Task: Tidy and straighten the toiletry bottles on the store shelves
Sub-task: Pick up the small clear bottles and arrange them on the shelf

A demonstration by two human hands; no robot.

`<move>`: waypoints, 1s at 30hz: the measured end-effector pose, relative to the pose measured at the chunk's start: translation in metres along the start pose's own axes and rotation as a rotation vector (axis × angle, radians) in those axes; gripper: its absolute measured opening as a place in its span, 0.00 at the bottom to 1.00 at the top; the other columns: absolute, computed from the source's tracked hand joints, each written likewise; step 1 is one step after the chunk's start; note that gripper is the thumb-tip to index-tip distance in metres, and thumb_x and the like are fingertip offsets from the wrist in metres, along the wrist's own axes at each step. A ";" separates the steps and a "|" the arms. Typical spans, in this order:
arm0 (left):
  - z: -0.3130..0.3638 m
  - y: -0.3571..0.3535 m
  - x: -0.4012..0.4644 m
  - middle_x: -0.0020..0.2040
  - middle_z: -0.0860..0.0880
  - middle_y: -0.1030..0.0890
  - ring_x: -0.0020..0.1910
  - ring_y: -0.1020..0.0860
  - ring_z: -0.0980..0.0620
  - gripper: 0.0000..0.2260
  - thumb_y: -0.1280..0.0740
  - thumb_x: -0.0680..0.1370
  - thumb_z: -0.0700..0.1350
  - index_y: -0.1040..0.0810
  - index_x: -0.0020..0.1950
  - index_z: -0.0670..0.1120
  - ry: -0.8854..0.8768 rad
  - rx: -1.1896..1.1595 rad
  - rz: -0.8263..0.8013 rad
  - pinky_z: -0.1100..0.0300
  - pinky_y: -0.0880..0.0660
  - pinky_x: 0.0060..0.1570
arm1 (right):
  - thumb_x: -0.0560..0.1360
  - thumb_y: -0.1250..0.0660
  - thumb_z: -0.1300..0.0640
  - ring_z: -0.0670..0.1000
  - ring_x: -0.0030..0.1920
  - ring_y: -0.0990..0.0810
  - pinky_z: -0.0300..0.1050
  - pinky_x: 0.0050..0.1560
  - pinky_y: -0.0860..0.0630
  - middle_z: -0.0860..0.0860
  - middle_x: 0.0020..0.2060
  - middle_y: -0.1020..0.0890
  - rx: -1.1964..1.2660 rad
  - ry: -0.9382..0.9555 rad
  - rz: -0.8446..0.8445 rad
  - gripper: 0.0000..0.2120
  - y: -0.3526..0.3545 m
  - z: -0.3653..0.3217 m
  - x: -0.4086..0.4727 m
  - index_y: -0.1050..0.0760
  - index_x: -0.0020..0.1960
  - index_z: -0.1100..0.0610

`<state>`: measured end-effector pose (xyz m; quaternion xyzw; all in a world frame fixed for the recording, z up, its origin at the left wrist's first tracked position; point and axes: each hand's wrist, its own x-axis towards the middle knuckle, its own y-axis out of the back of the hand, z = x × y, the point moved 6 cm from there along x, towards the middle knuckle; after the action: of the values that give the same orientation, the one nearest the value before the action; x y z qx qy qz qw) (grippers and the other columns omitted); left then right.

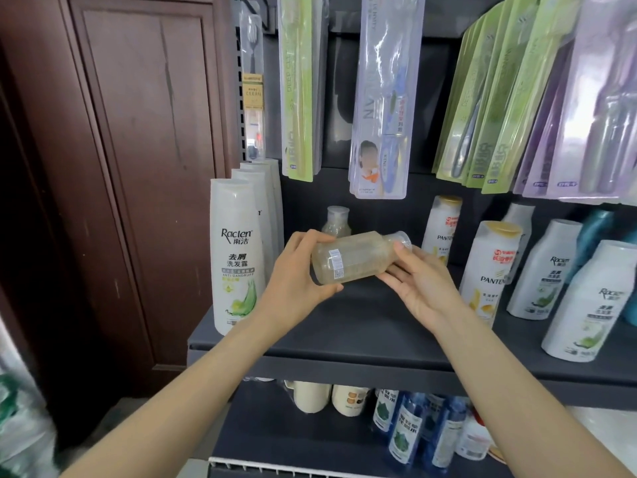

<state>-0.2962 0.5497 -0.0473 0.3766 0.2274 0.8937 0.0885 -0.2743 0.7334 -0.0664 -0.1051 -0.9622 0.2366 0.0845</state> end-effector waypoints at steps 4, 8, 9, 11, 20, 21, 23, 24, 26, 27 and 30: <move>-0.008 0.000 -0.002 0.52 0.55 0.22 0.49 0.22 0.61 0.21 0.24 0.68 0.45 0.26 0.58 0.51 0.163 -0.189 -0.007 0.70 0.25 0.49 | 0.78 0.38 0.58 0.54 0.55 0.19 0.49 0.55 0.22 0.57 0.52 0.17 -0.052 0.024 0.006 0.08 0.001 -0.008 -0.002 0.23 0.54 0.59; -0.015 -0.013 -0.004 0.52 0.43 0.20 0.46 0.18 0.50 0.12 0.32 0.75 0.48 0.24 0.56 0.44 0.438 -0.533 -0.103 0.58 0.20 0.47 | 0.78 0.37 0.55 0.52 0.57 0.21 0.49 0.54 0.23 0.55 0.54 0.19 -0.042 0.042 -0.018 0.11 -0.003 -0.012 0.001 0.25 0.58 0.56; -0.014 -0.017 -0.005 0.51 0.40 0.20 0.44 0.18 0.48 0.13 0.34 0.77 0.49 0.24 0.57 0.42 0.503 -0.608 -0.137 0.57 0.20 0.46 | 0.78 0.37 0.56 0.52 0.57 0.21 0.49 0.54 0.23 0.55 0.55 0.19 -0.017 0.041 -0.031 0.11 -0.005 -0.012 0.002 0.25 0.59 0.57; -0.013 -0.023 -0.008 0.48 0.38 0.18 0.39 0.17 0.49 0.16 0.38 0.79 0.53 0.24 0.56 0.42 0.606 -0.677 -0.186 0.59 0.19 0.40 | 0.77 0.36 0.56 0.53 0.56 0.20 0.49 0.52 0.22 0.57 0.56 0.20 -0.009 0.048 -0.030 0.11 -0.009 -0.013 0.004 0.25 0.58 0.58; -0.012 -0.019 0.012 0.56 0.53 0.21 0.52 0.22 0.56 0.18 0.33 0.75 0.56 0.27 0.62 0.51 0.299 -0.039 -0.211 0.62 0.25 0.51 | 0.67 0.24 0.53 0.50 0.46 0.18 0.46 0.41 0.18 0.53 0.46 0.19 -0.475 0.180 0.193 0.15 -0.023 -0.030 0.011 0.24 0.50 0.56; -0.008 -0.020 0.014 0.56 0.55 0.22 0.52 0.23 0.56 0.22 0.30 0.72 0.56 0.28 0.63 0.52 0.238 0.049 -0.204 0.61 0.25 0.51 | 0.67 0.24 0.52 0.49 0.45 0.19 0.48 0.42 0.18 0.52 0.45 0.19 -0.510 0.190 0.201 0.16 -0.026 -0.029 0.012 0.25 0.50 0.55; -0.004 -0.020 0.018 0.55 0.55 0.22 0.51 0.23 0.54 0.27 0.28 0.68 0.58 0.31 0.65 0.54 0.188 0.257 -0.136 0.54 0.24 0.49 | 0.67 0.24 0.51 0.50 0.45 0.19 0.50 0.45 0.18 0.51 0.43 0.20 -0.547 0.207 0.216 0.15 -0.029 -0.028 0.017 0.26 0.48 0.53; -0.004 -0.020 0.020 0.55 0.55 0.22 0.51 0.23 0.53 0.28 0.28 0.68 0.58 0.31 0.65 0.54 0.181 0.314 -0.102 0.54 0.24 0.48 | 0.67 0.23 0.51 0.50 0.46 0.19 0.50 0.45 0.18 0.51 0.44 0.19 -0.567 0.214 0.217 0.16 -0.030 -0.029 0.020 0.25 0.49 0.53; -0.005 -0.024 0.023 0.55 0.53 0.21 0.50 0.22 0.53 0.28 0.27 0.68 0.56 0.31 0.65 0.51 0.166 0.287 -0.095 0.57 0.24 0.47 | 0.67 0.24 0.50 0.51 0.48 0.19 0.51 0.47 0.18 0.52 0.46 0.19 -0.634 0.212 0.189 0.18 -0.031 -0.030 0.026 0.23 0.52 0.55; -0.008 -0.027 0.025 0.54 0.52 0.21 0.49 0.22 0.54 0.28 0.26 0.68 0.55 0.30 0.65 0.49 0.177 0.237 -0.106 0.59 0.25 0.47 | 0.68 0.25 0.50 0.50 0.48 0.19 0.50 0.47 0.19 0.52 0.46 0.18 -0.664 0.197 0.155 0.17 -0.032 -0.030 0.028 0.23 0.53 0.56; -0.020 -0.031 0.028 0.51 0.53 0.22 0.48 0.24 0.56 0.27 0.26 0.69 0.51 0.30 0.64 0.46 0.233 0.068 -0.115 0.71 0.29 0.42 | 0.74 0.31 0.56 0.45 0.48 0.20 0.44 0.47 0.21 0.48 0.45 0.19 -0.634 0.154 -0.009 0.06 -0.032 -0.027 0.031 0.24 0.51 0.51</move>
<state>-0.3308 0.5800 -0.0566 0.2593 0.2874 0.9167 0.0997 -0.3036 0.7254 -0.0241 -0.1396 -0.9792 -0.0840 0.1212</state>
